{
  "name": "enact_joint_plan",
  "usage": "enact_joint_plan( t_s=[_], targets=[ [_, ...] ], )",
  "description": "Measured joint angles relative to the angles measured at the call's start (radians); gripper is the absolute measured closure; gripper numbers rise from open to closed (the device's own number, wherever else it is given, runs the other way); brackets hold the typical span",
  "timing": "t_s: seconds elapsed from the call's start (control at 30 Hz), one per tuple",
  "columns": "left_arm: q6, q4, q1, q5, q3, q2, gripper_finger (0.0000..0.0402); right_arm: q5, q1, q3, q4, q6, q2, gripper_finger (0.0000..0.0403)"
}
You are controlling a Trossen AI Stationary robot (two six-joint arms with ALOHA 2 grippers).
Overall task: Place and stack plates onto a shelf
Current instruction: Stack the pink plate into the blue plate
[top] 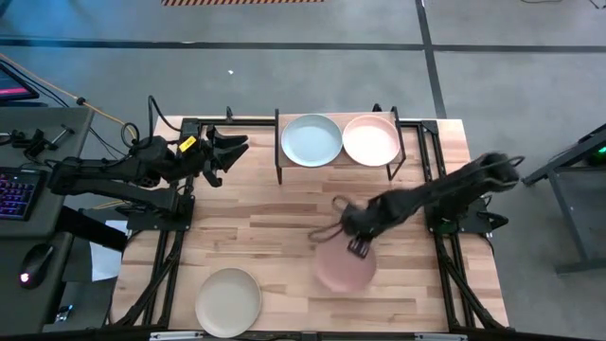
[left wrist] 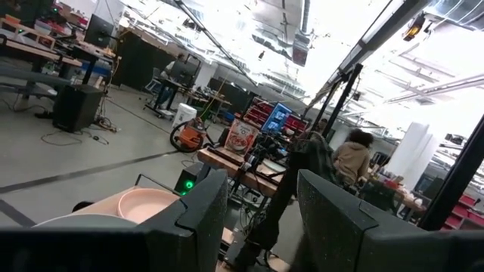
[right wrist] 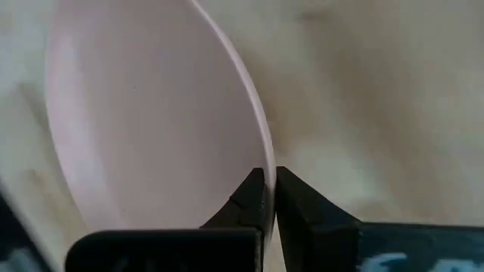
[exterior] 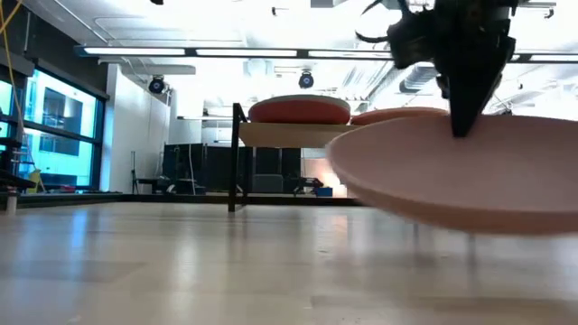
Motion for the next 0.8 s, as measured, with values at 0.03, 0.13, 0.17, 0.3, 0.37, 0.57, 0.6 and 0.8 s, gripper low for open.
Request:
enact_joint_plan(
  t_s=[0.03, 0.13, 0.17, 0.3, 0.37, 0.57, 0.6, 0.8],
  targets=[
    [0.000, 0.000, 0.000, -0.002, 0.000, 0.000, 0.0250, 0.013, -0.020, -0.019, -0.029, -0.007, -0.044, 0.0402],
    [0.000, 0.000, 0.000, -0.004, 0.000, 0.000, 0.0250, 0.017, -0.068, -0.115, -0.019, 0.023, -0.198, 0.0402],
    [-0.001, 0.000, 0.000, -0.009, 0.000, 0.000, 0.0250, 0.016, -0.079, -0.154, 0.000, 0.045, -0.253, 0.0402],
    [0.000, 0.000, 0.000, -0.022, 0.000, 0.000, 0.0250, 0.032, -0.094, -0.308, 0.100, 0.175, -0.454, 0.0402],
    [0.000, 0.000, 0.000, -0.029, 0.000, 0.000, 0.0250, 0.042, -0.094, -0.378, 0.176, 0.246, -0.538, 0.0403],
    [0.000, -0.001, 0.000, -0.050, 0.000, 0.000, 0.0250, 0.098, -0.094, -0.493, 0.322, 0.340, -0.680, 0.0403],
    [0.000, -0.001, 0.000, -0.055, 0.000, 0.000, 0.0250, 0.107, -0.095, -0.497, 0.333, 0.343, -0.687, 0.0403],
    [0.000, -0.001, 0.000, -0.079, 0.000, 0.000, 0.0250, 0.133, -0.136, -0.470, 0.447, 0.313, -0.682, 0.0403]
  ],
)
